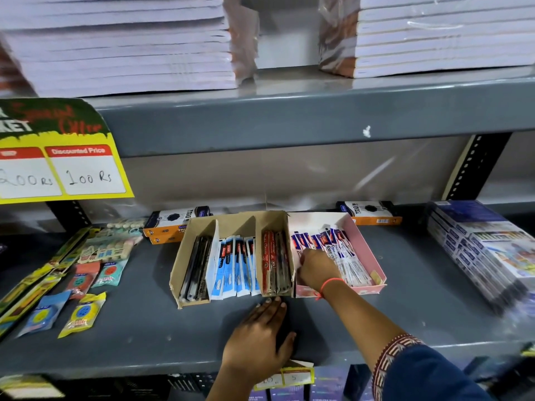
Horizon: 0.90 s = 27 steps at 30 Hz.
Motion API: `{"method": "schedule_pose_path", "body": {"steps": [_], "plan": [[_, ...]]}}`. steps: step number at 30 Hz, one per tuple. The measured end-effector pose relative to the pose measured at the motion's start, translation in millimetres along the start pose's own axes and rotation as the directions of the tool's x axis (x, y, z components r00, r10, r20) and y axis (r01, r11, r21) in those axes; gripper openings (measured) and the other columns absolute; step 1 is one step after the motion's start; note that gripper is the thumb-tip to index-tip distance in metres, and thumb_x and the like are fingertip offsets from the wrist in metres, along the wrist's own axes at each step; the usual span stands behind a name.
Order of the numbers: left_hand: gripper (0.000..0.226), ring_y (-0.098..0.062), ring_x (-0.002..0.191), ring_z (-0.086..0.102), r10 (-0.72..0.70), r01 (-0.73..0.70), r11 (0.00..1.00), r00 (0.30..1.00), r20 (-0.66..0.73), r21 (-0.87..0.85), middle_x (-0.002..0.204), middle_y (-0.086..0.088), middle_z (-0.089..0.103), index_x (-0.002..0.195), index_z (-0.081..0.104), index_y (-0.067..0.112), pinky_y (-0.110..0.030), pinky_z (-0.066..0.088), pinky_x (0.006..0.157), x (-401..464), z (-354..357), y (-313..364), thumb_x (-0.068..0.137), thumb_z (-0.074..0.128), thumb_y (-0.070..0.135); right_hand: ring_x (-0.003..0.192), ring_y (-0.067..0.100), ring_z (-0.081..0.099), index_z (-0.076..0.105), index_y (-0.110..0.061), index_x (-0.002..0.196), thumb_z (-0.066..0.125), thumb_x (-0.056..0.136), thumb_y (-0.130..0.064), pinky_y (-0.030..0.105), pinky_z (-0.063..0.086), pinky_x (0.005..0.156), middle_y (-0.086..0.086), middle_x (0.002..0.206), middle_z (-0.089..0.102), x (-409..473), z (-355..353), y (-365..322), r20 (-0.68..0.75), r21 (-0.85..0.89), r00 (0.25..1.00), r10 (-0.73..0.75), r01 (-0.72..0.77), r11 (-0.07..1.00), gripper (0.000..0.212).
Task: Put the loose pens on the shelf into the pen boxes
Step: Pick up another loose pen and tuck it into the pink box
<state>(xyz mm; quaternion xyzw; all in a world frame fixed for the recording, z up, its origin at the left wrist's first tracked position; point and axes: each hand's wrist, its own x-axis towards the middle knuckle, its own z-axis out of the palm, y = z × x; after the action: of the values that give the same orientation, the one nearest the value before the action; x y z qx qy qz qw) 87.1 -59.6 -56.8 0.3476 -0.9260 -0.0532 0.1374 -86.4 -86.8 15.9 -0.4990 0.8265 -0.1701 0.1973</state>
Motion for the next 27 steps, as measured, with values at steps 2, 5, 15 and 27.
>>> {"method": "schedule_pose_path", "body": {"steps": [2, 5, 15, 27], "plan": [[0.061, -0.011, 0.14, 0.013, 0.003, -0.003, 1.0, 1.0, 0.0, -0.007, 0.153, 0.002, 0.022, 0.143, 0.022, 0.02, -0.008, -0.019, 0.098, 0.2, -1.0, 0.5, 0.091, 0.027, 0.053, 0.103, 0.031, 0.063, 0.061, -0.001, 0.11, 0.046, 0.084, -0.001, 0.035, 0.053, 0.089, 0.018, 0.112, 0.065, 0.3, -1.8, 1.6, -0.019, 0.016, 1.0, 0.015, -0.015, 1.0, 0.03], [0.061, -0.01, 0.14, 0.012, 0.007, -0.007, 1.0, 1.0, -0.002, -0.006, 0.153, 0.002, 0.021, 0.143, 0.021, 0.02, -0.008, -0.019, 0.096, 0.1, -1.7, 0.8, 0.091, 0.027, 0.053, 0.114, 0.032, 0.053, 0.057, -0.005, 0.117, 0.045, 0.086, -0.008, 0.04, 0.05, 0.089, 0.016, 0.122, 0.058, -2.7, -8.5, 5.8, -0.137, -0.151, 0.99, 0.013, -0.034, 0.988, 0.034], [0.061, -0.014, 0.14, 0.014, -0.006, 0.005, 0.999, 1.0, -0.025, -0.032, 0.152, 0.001, 0.023, 0.142, 0.023, 0.02, -0.017, -0.009, 0.102, -1.4, -0.7, 0.2, 0.091, 0.03, 0.053, 0.144, 0.036, 0.017, 0.02, -0.008, 0.147, 0.044, 0.091, -0.03, 0.05, 0.027, 0.115, 0.017, 0.158, 0.012, -7.6, -18.7, 17.4, 0.089, -0.218, 0.969, 0.23, -0.206, 0.954, 0.064], [0.061, -0.017, 0.138, 0.021, 0.004, -0.006, 0.999, 0.999, -0.043, -0.032, 0.15, -0.003, 0.029, 0.14, 0.029, 0.017, -0.02, -0.007, 0.104, -1.1, -1.3, 1.3, 0.09, 0.031, 0.051, 0.144, 0.034, 0.017, 0.025, -0.001, 0.144, 0.04, 0.094, -0.035, 0.049, 0.027, 0.115, 0.019, 0.155, 0.018, -8.4, -11.7, 5.3, 0.14, -0.187, 0.973, 0.183, -0.156, 0.97, 0.063]]}}
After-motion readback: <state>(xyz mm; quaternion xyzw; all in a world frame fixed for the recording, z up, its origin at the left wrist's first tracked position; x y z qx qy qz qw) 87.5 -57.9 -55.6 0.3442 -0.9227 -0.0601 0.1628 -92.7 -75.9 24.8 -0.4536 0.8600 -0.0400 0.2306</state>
